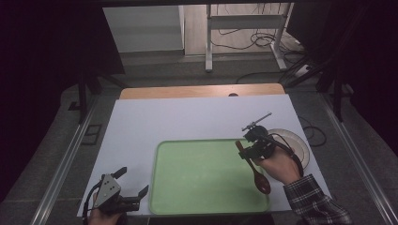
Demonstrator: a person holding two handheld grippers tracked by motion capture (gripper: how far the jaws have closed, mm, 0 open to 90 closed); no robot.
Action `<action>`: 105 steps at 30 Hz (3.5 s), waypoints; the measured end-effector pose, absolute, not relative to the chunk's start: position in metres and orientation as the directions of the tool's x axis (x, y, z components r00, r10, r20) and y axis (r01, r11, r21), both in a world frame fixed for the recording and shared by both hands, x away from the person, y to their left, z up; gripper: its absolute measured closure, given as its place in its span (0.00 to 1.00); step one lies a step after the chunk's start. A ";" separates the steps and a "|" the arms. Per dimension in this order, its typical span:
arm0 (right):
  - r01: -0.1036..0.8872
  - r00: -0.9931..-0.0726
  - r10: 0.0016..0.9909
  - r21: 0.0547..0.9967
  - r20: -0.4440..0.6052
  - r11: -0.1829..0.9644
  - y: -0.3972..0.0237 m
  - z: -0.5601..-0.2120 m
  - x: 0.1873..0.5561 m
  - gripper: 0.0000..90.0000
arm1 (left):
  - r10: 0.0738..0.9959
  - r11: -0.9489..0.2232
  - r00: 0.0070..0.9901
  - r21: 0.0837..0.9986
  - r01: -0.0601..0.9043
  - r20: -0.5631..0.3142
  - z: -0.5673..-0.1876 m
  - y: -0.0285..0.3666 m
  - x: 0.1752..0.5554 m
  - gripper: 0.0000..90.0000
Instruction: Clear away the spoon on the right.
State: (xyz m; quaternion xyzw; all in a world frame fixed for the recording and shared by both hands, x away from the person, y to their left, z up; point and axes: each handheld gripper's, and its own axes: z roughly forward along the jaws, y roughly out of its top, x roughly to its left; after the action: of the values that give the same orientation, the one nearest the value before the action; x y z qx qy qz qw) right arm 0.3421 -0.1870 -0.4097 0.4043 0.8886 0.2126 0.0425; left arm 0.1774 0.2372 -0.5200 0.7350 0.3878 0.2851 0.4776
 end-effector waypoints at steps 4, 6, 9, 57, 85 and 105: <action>0.709 -0.666 0.739 0.392 0.102 0.586 -0.183 -0.418 0.345 0.86 | 0.842 -0.243 0.537 0.923 0.297 0.049 -0.520 0.237 0.177 0.03; 0.716 -0.663 0.741 0.377 0.106 0.587 -0.181 -0.425 0.347 0.86 | 0.842 -0.242 0.537 0.924 0.298 0.047 -0.520 0.237 0.177 0.03; 0.722 -0.660 0.743 0.363 0.110 0.588 -0.180 -0.430 0.349 0.86 | 0.842 -0.240 0.537 0.924 0.298 0.046 -0.520 0.238 0.177 0.03; 0.603 -0.739 0.673 0.466 0.021 0.647 -0.176 -0.466 0.329 1.00 | 0.851 -0.217 0.525 0.926 0.310 0.023 -0.520 0.240 0.178 0.03; 0.534 -0.754 0.657 0.573 -0.010 0.622 -0.190 -0.494 0.308 0.98 | 0.846 -0.236 0.532 0.922 0.308 0.039 -0.520 0.238 0.178 0.03; 0.580 -0.718 0.696 0.551 -0.002 0.600 -0.200 -0.501 0.314 0.98 | 0.848 -0.227 0.530 0.922 0.315 0.028 -0.520 0.239 0.179 0.03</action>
State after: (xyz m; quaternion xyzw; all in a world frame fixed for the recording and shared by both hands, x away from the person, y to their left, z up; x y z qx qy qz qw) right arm 0.3141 -0.2003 -0.5014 0.3591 0.8879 0.2663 0.1087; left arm 0.1790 0.2387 -0.5198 0.7322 0.3970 0.2785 0.4783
